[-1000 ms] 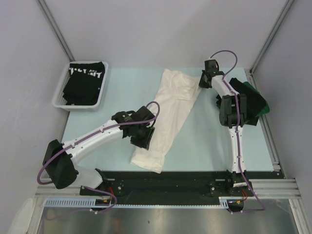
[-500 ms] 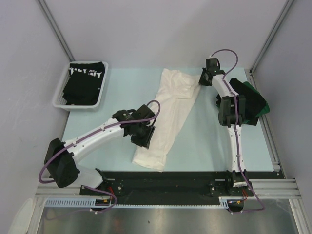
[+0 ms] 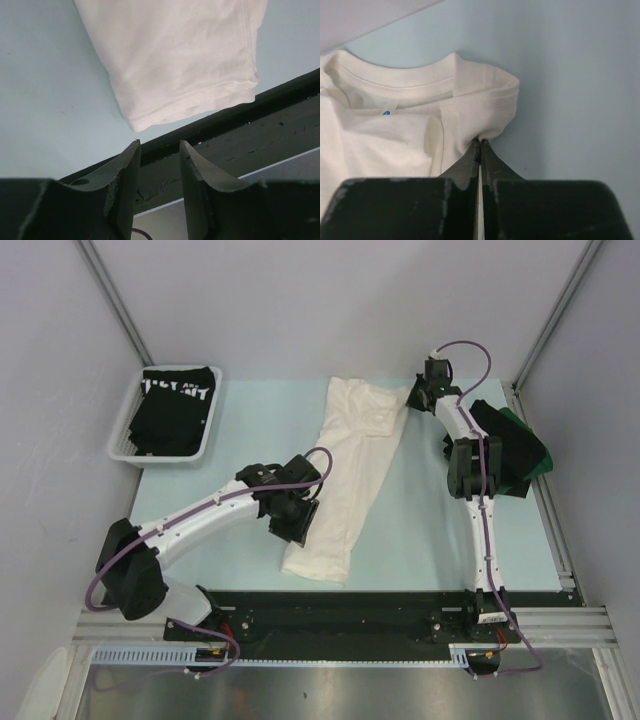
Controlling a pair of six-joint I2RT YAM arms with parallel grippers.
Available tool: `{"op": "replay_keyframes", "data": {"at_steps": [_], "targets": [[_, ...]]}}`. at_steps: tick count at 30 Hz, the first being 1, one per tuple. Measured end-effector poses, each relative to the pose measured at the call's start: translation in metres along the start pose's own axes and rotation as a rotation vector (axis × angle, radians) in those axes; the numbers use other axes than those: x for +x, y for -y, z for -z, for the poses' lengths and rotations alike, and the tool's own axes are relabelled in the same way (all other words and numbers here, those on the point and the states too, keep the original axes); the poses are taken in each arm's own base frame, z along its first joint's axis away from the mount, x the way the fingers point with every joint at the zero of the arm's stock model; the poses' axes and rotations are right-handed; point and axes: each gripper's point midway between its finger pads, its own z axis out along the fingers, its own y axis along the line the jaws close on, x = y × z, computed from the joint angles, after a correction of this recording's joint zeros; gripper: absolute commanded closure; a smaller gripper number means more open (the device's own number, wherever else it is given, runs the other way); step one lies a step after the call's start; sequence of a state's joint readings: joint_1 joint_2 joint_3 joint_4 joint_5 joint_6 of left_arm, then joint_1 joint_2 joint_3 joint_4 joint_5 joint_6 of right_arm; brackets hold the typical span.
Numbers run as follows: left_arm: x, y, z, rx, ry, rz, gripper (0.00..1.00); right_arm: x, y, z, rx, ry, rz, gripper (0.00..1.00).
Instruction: Fold and stack the t-shirts
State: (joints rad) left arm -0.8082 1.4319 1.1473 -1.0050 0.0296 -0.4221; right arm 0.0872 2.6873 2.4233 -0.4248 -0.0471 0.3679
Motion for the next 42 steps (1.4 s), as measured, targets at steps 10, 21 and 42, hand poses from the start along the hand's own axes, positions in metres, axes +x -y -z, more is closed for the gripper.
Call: {"op": "replay_keyframes", "data": {"at_steps": [10, 21, 42], "targets": [[0.000, -0.001, 0.000, -0.003, -0.006, -0.003, 0.58, -0.013, -0.016, -0.014, -0.081, 0.073, -0.071, 1.00], [0.002, -0.002, 0.000, -0.007, -0.013, -0.001, 0.58, -0.034, -0.030, -0.019, -0.145, 0.156, -0.126, 1.00], [0.000, -0.002, 0.000, -0.003, -0.005, 0.003, 0.57, -0.018, -0.017, -0.012, -0.105, 0.125, -0.106, 0.00]]}}
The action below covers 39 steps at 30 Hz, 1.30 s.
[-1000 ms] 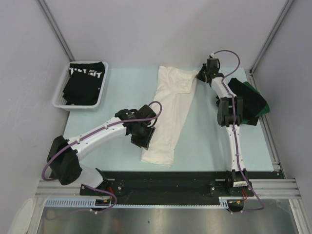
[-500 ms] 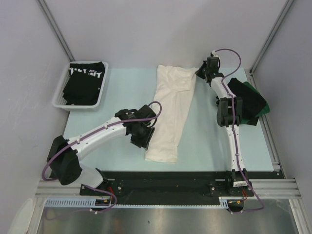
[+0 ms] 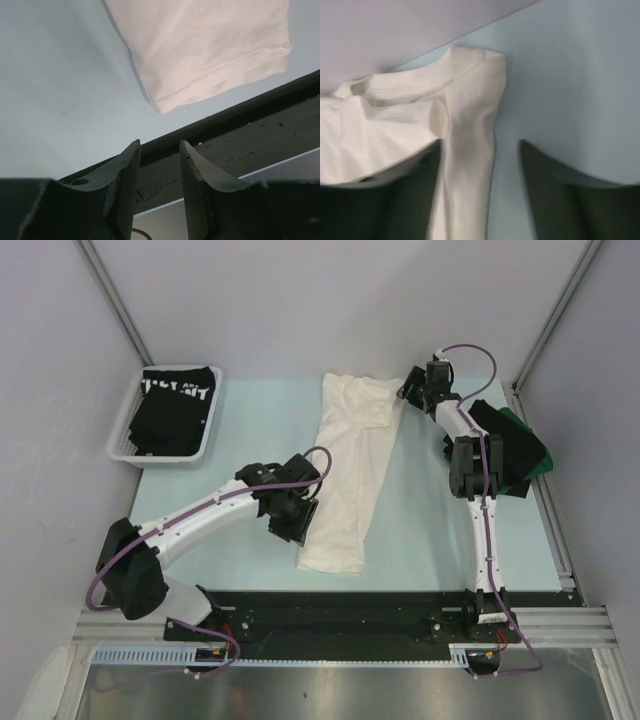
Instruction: Fold and stack the t-shirts
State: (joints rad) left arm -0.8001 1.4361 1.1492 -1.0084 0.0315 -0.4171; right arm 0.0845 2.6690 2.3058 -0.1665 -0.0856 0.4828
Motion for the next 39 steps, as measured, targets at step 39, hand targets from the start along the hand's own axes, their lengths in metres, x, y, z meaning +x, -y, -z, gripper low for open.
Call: {"op": "replay_keyframes", "data": {"at_steps": [39], "targets": [[0.022, -0.011, -0.071, 0.216, 0.024, 0.256, 0.48, 0.092, -0.078, 0.312, 0.166, -0.239, 0.404, 0.00]]}}
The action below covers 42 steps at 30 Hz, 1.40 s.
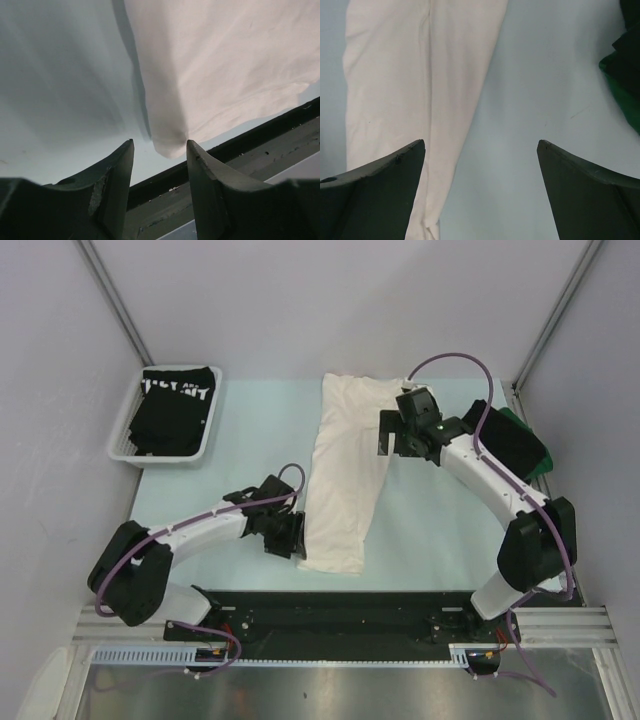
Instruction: Fold and stack the t-shirts
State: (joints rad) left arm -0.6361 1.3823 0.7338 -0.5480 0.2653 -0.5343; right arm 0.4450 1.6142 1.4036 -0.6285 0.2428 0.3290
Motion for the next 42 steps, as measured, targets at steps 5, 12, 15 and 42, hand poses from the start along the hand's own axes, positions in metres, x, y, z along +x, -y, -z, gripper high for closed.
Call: {"op": "replay_keyframes", "data": {"at_steps": [5, 12, 15, 42], "targets": [[0.006, -0.006, -0.007, -0.016, -0.024, 0.008, 0.49, -0.010, 0.001, 0.023, -0.026, 0.040, -0.017, 0.00], [0.013, -0.010, -0.015, -0.014, -0.043, 0.021, 0.50, -0.005, 0.000, 0.045, -0.067, 0.035, -0.036, 0.00], [0.011, -0.006, -0.017, 0.006, -0.039, 0.018, 0.50, 0.008, -0.001, 0.049, -0.082, 0.011, -0.046, 0.00], [0.011, 0.000, -0.028, 0.043, -0.100, 0.025, 1.00, 0.149, -0.026, 0.067, -0.201, -0.264, -0.181, 0.11]]}}
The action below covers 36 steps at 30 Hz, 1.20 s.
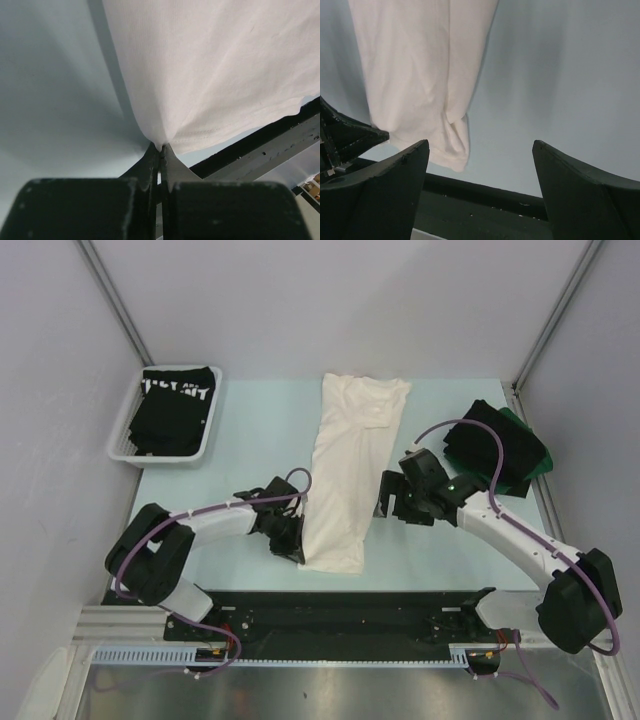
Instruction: Fold and stack the t-shirts
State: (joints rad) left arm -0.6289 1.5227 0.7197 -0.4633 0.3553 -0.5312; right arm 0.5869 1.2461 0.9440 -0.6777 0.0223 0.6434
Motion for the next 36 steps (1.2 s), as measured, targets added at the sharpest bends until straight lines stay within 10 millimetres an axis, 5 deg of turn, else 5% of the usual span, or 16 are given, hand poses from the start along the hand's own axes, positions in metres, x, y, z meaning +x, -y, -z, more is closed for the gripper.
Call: {"op": "replay_keyframes", "data": {"at_steps": [13, 17, 28, 36], "targets": [[0.000, 0.000, 0.000, -0.009, -0.028, 0.002, 1.00, 0.061, -0.003, -0.018, -0.079, -0.088, -0.109, 0.14], [-0.001, 0.001, 0.000, -0.022, -0.067, -0.005, 1.00, 0.086, -0.018, -0.023, -0.112, -0.068, -0.119, 0.14], [-0.002, 0.001, 0.000, -0.030, -0.086, -0.034, 1.00, 0.125, -0.050, -0.023, -0.144, -0.039, -0.144, 0.16], [-0.002, 0.001, 0.000, -0.028, -0.087, -0.044, 1.00, 0.147, -0.049, -0.029, -0.103, -0.041, -0.165, 0.16]]}}
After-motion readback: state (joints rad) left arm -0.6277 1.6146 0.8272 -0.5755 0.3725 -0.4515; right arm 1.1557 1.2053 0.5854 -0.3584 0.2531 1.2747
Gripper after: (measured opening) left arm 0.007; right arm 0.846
